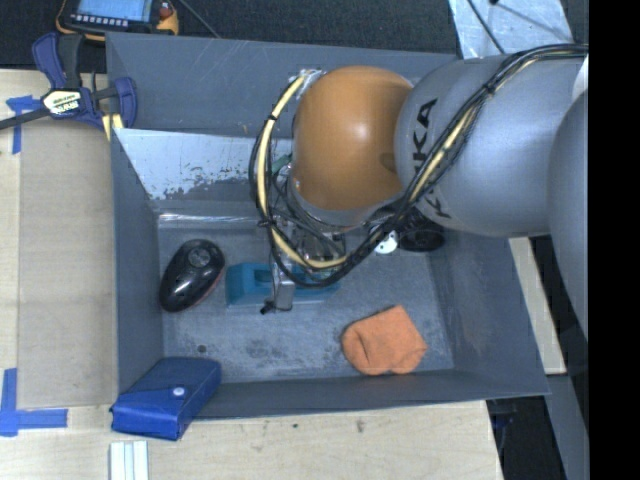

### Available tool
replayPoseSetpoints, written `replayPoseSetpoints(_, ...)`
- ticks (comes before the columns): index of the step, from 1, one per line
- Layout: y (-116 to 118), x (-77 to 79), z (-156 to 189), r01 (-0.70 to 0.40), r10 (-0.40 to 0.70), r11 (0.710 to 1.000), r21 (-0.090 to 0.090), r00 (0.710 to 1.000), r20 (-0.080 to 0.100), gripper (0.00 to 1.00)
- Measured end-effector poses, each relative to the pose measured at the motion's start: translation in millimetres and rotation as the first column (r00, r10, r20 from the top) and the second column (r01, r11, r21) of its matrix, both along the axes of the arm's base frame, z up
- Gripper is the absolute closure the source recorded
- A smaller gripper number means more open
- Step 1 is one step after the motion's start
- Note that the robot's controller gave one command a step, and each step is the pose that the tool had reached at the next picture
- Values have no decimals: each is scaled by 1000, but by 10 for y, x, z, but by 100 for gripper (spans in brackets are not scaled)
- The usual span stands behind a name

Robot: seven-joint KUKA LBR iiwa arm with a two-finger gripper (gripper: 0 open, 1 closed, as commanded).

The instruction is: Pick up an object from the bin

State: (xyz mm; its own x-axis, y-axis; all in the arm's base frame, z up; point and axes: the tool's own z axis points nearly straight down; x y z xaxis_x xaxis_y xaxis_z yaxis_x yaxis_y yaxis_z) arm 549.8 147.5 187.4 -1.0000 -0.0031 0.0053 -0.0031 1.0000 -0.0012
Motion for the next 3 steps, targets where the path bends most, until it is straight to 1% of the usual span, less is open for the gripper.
replayPoseSetpoints(1,-4,-1,16,1,-1,1000,1,1000,2,0)
replayPoseSetpoints(2,-33,-57,-32,-46,46,999,2,999,12,0)
replayPoseSetpoints(3,-30,100,-322,-57,57,998,3,998,10,0)
